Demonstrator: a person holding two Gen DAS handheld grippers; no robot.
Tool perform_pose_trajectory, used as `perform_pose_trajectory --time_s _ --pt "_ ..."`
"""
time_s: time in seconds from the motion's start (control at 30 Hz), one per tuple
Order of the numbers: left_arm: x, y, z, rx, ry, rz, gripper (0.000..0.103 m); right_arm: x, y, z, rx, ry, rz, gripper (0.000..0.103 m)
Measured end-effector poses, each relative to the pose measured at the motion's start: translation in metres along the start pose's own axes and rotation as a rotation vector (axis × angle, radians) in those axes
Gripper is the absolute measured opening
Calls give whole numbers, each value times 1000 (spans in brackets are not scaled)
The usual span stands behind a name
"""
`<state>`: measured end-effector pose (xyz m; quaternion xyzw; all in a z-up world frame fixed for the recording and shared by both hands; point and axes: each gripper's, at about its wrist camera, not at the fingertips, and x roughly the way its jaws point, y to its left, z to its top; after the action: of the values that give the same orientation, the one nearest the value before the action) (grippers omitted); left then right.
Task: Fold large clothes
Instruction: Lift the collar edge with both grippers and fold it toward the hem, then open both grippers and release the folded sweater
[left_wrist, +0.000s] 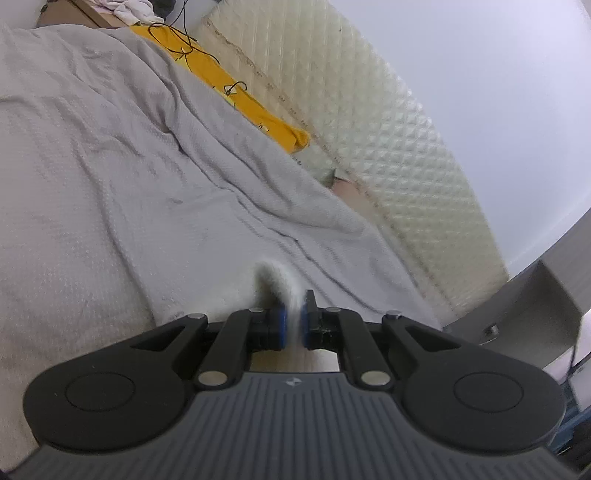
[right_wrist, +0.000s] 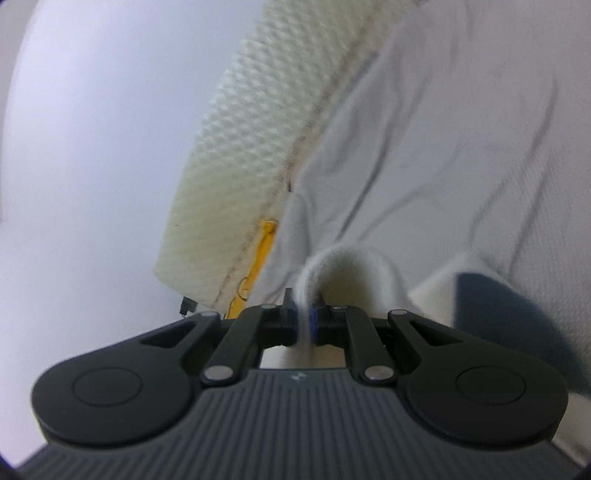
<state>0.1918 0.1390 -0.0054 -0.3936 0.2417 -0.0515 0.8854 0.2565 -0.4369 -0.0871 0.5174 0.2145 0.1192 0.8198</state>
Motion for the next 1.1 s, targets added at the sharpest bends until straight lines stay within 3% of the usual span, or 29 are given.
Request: perform_pose_trajectory --time_s 0.13,0.4,0.5,0.8,0.87,0.9,0.93,0.97,1.0,1.03,1.1 --pt "35 8 2 44 4 16 9 33 -21 8 21 27 -41 10" --pt "102 36 7 70 20 48 10 91 -50 25 38 33 -41 10" --pt "124 52 3 50 55 81 10 108 -63 23 38 61 -99 10" --pt "132 60 -1 68 83 80 11 108 -65 18 41 73 -119 12" --pt "128 55 -3 89 89 74 15 103 -63 16 34 82 -118 13" --pt "125 52 -3 104 92 71 26 101 -62 16 27 86 -119 15" --pt "122 48 -4 116 90 69 45 100 -58 15 10 94 -128 27" --pt "119 45 -4 129 85 65 54 100 -53 14 -23 112 -140 50" --pt "114 40 -5 140 76 66 62 101 -47 12 -69 135 -145 60" --pt "110 34 -6 161 72 66 63 102 -37 9 -132 160 -150 69" --pt "103 21 -10 216 88 53 63 103 -19 1 -238 187 -182 74"
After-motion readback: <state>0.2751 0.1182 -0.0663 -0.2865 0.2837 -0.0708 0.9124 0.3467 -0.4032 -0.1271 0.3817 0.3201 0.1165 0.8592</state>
